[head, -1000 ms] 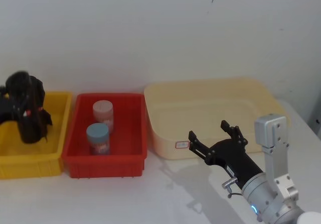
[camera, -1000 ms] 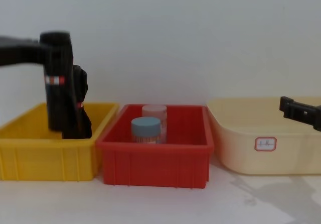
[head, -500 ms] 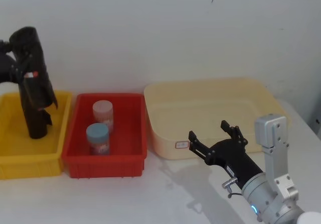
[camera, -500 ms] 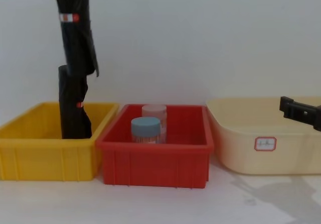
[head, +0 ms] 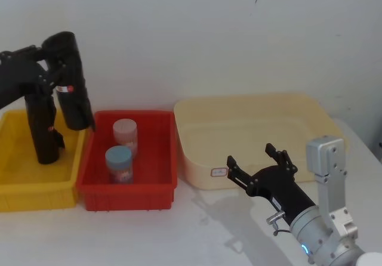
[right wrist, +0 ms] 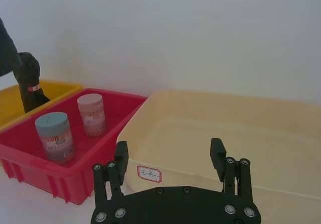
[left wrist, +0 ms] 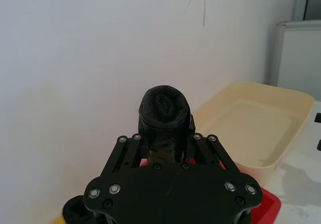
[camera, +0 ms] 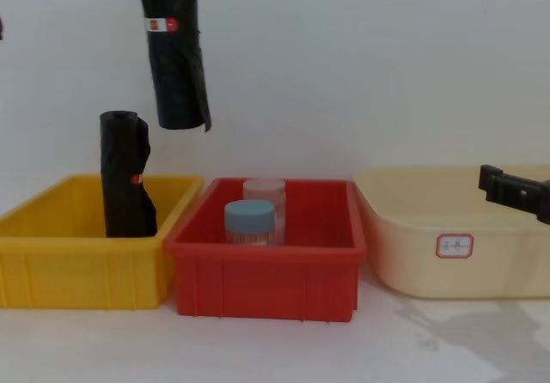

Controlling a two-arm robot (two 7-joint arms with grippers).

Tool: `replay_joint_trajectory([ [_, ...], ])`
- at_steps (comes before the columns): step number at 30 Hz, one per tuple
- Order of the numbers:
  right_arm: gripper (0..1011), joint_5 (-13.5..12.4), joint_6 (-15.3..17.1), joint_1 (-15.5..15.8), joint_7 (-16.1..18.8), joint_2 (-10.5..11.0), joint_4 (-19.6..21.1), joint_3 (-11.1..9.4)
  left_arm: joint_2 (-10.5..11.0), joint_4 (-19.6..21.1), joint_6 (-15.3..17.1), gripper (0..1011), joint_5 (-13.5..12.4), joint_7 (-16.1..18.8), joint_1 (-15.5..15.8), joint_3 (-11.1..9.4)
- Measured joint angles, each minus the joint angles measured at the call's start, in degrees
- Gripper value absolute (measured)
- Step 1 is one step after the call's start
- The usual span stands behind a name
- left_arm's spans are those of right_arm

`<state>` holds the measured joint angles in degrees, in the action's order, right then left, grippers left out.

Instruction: Pick up the garbage bag with the one hand and transfer it to the other hand.

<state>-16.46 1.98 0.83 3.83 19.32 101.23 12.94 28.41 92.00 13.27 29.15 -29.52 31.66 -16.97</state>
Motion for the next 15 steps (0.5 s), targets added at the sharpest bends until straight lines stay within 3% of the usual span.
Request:
replay_joint_trajectory([
  [15,1004,-2.2,5.2,-1.9,2.1,0.1,2.0,-0.5,-3.7,-5.9,-1.4,365,-1.8,-1.0,5.5,-5.2],
])
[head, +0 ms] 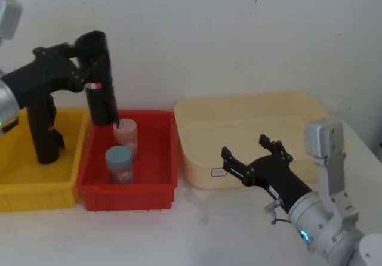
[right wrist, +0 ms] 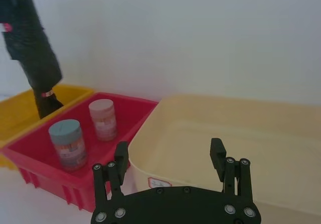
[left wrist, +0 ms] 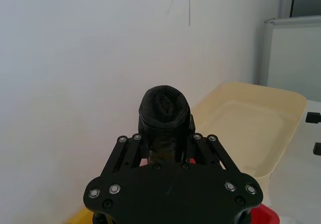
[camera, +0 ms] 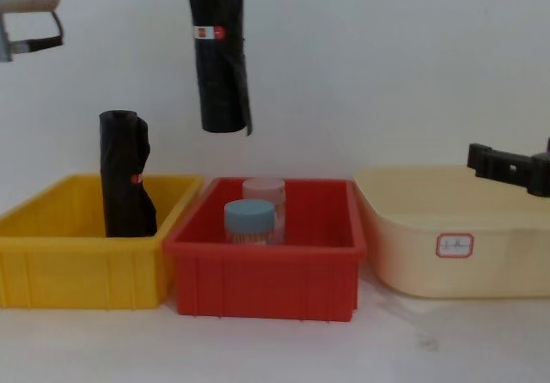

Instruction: Pick up the garbage bag with the one hand and transfer it to the other hand.

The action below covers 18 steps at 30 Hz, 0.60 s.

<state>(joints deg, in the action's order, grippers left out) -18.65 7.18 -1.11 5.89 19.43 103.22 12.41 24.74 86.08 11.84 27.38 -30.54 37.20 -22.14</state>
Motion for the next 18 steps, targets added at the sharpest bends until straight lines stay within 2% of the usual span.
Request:
replay_joint_trajectory([
  [10,1004,-0.4,4.4,-3.2,2.5,0.7,0.4,1.1,-2.7,-3.6,-0.6,364,-0.5,-0.8,3.0,-3.1],
  [18,1004,1.0,5.3,-5.6,3.7,0.4,-0.7,3.0,-4.1,-4.7,-0.5,364,0.1,-1.1,3.9,-4.3],
])
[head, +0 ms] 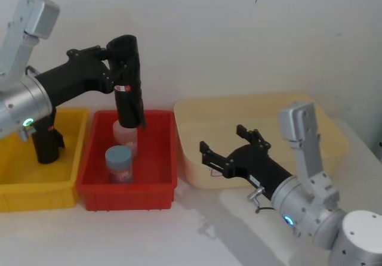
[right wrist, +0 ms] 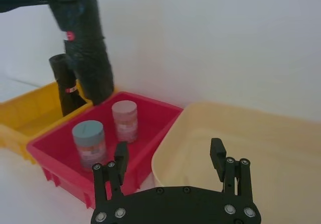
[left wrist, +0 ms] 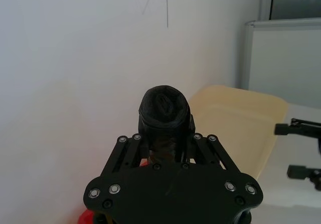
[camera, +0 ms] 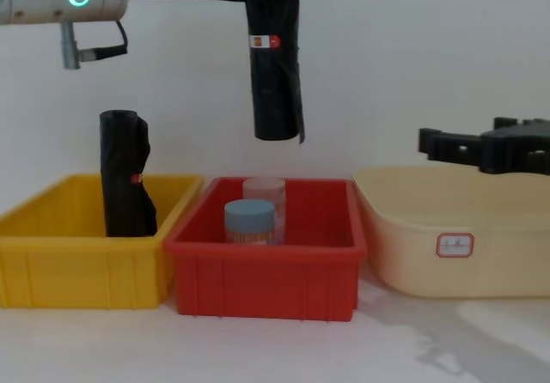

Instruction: Pick up the garbage bag with the one hand and transfer it to the other hand.

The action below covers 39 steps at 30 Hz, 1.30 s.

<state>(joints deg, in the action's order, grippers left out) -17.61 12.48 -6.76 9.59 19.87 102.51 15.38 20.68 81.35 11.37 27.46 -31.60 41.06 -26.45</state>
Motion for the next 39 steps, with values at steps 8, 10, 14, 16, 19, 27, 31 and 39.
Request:
replay_joint_trajectory([
  [8,1004,1.5,0.0,-1.9,1.0,-0.8,-1.1,1.9,-0.8,-0.3,0.7,364,1.1,-0.2,0.2,-0.8],
  [10,1004,1.9,0.0,-2.3,1.2,-1.1,-1.5,2.4,-0.9,-0.4,0.9,364,1.4,-0.3,0.3,-1.0],
  [14,1004,2.4,0.1,-3.0,1.5,-1.7,-2.0,3.1,-1.1,-0.5,1.2,364,1.9,-0.4,0.4,-1.3],
  [16,1004,2.6,0.2,-3.4,1.6,-2.1,-2.4,3.4,-1.2,-0.5,1.5,364,2.2,-0.6,0.4,-1.5],
  [19,1004,2.8,0.3,-3.9,1.7,-2.6,-2.9,3.8,-1.3,-0.5,1.7,364,2.4,-0.7,0.5,-1.8],
  [27,1004,2.9,0.5,-5.1,2.1,-4.2,-4.2,4.3,-1.6,-0.4,2.3,364,3.1,-1.3,0.9,-2.7],
  [31,1004,2.9,0.6,-5.7,2.4,-4.9,-4.6,4.3,-1.8,-0.4,2.5,364,3.3,-1.5,1.1,-3.2],
  [39,1004,2.5,0.7,-6.9,3.3,-5.9,-5.2,4.5,-2.4,-0.7,2.7,364,3.7,-1.7,1.7,-4.3],
])
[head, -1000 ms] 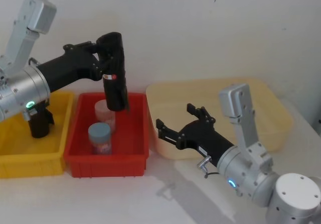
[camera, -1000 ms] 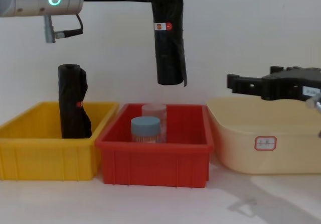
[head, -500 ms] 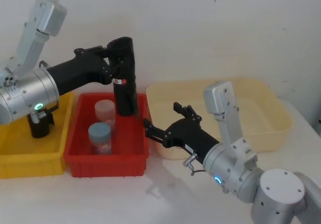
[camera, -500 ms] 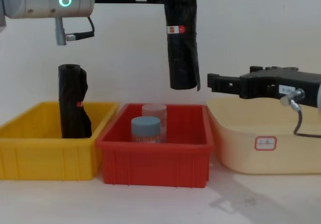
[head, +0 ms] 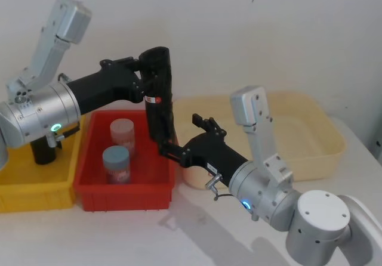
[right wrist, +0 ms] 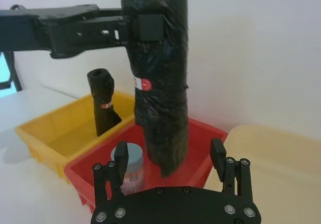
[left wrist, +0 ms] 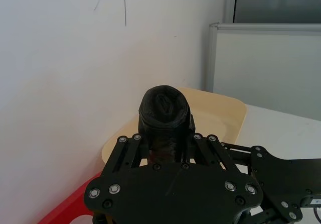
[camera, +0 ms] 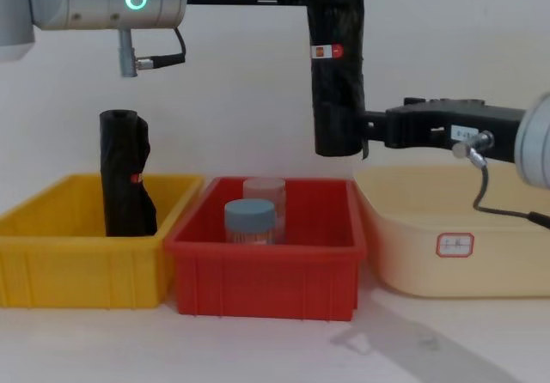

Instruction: Pick up the garbage bag with the one hand and transfer it to the other hand.

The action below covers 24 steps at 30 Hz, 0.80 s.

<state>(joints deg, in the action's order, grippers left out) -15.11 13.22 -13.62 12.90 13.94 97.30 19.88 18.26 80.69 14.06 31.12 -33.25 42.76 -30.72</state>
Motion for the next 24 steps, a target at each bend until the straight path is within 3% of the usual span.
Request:
replay_joint_trajectory([
  [24,1004,-0.7,-0.5,-4.5,1.2,-3.3,-4.5,2.3,-1.2,-1.6,0.4,364,2.0,0.3,0.9,-1.1],
])
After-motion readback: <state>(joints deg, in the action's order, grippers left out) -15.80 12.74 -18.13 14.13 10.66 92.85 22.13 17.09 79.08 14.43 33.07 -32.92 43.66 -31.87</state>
